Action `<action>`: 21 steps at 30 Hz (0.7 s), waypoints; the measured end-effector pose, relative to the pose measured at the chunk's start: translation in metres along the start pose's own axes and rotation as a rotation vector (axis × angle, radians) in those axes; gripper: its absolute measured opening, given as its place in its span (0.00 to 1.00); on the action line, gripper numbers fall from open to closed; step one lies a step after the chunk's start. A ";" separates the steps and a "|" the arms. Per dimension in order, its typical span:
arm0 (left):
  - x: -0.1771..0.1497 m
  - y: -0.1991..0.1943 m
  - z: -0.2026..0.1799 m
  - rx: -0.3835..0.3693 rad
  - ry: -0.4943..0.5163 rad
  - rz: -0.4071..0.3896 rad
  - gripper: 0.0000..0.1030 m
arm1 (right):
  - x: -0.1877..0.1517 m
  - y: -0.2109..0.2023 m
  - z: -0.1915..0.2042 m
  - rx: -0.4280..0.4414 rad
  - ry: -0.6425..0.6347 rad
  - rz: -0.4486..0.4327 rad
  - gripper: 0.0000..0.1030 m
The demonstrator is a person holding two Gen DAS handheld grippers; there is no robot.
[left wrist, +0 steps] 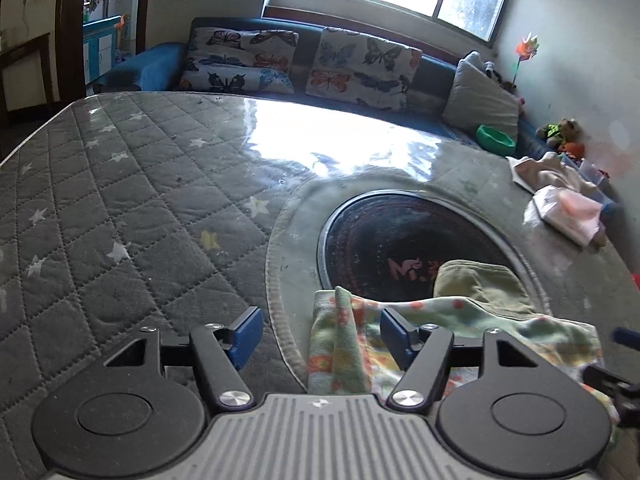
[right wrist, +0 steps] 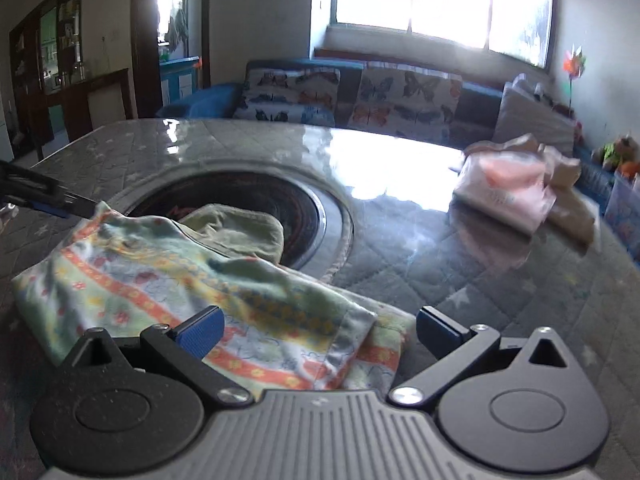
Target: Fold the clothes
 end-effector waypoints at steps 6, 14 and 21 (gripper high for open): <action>-0.006 -0.022 0.015 0.060 -0.014 -0.030 0.93 | 0.004 -0.011 0.011 0.012 -0.004 -0.019 0.93; -0.016 -0.022 0.023 0.029 -0.046 0.026 0.93 | 0.001 -0.045 0.148 0.199 -0.398 -0.059 0.78; -0.030 -0.018 0.033 -0.032 -0.125 0.073 0.93 | -0.014 -0.028 0.246 0.241 -0.670 -0.043 0.61</action>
Point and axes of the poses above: each gripper's, at about its wrist camera, not at the fingertips, and y roughly the way its jaws point, z to its left, x to its top, the point moved 9 cm from there along y, roughly the way its jaws point, and after that the axes turned 14 degrees about z, right-handed, at the moved point
